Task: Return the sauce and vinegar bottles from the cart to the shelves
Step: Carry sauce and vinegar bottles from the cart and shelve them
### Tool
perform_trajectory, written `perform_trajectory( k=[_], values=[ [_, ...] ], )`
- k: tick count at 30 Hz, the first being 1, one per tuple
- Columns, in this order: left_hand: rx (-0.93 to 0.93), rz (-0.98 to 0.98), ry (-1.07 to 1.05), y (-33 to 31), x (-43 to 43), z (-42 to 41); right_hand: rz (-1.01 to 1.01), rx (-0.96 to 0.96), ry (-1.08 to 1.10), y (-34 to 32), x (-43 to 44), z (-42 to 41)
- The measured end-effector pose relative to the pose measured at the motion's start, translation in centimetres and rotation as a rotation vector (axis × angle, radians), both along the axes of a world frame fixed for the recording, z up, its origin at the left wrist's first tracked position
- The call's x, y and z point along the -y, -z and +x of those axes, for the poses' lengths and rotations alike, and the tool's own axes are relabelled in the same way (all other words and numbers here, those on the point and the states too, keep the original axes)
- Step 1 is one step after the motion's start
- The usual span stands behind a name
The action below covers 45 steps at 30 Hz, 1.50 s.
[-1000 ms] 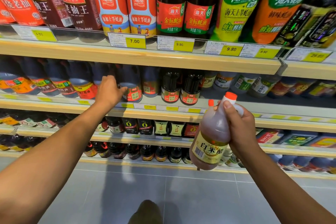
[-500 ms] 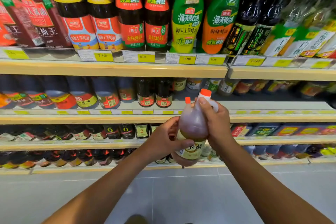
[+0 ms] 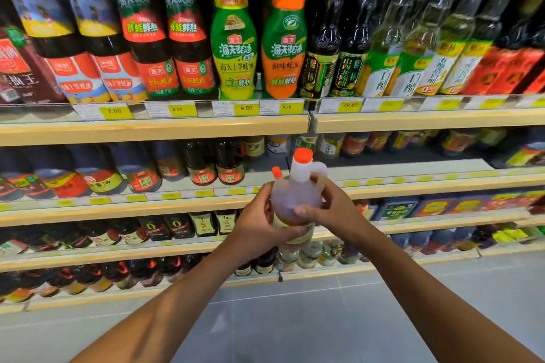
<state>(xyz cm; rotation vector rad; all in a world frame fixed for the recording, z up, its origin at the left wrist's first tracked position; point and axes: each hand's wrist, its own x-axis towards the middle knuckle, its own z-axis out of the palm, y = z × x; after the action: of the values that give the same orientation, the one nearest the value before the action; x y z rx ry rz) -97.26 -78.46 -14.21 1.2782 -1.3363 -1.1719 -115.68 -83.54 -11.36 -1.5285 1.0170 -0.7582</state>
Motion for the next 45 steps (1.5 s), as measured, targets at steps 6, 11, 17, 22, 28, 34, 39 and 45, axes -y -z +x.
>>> perform_trajectory(
  k=[6,11,17,22,28,34,39,45],
  values=[
    [0.119,-0.086,-0.048,1.2,2.5,-0.3,-0.084,-0.207,-0.076,2.2,2.4,-1.0],
    [0.534,-0.133,-0.175,3.9,6.3,2.1,-0.274,-0.142,-0.031,4.2,5.5,1.8],
    [0.433,-0.04,-0.264,6.1,9.8,4.7,-0.281,-0.114,0.048,8.9,10.2,6.6],
    [0.218,0.094,-0.204,8.0,12.3,7.1,-0.226,-0.156,0.114,12.1,13.5,8.9],
    [0.088,0.235,-0.201,9.0,14.1,8.5,-0.081,-0.089,0.152,12.3,16.1,10.8],
    [0.071,0.28,-0.172,9.5,15.1,9.1,-0.066,-0.124,0.067,12.1,17.9,11.5],
    [0.072,0.305,-0.132,9.9,14.9,9.7,0.005,-0.194,-0.059,12.2,19.2,11.3],
    [0.139,0.329,-0.045,9.6,14.7,10.3,0.0,-0.229,0.025,12.3,19.0,11.5]
  ],
)
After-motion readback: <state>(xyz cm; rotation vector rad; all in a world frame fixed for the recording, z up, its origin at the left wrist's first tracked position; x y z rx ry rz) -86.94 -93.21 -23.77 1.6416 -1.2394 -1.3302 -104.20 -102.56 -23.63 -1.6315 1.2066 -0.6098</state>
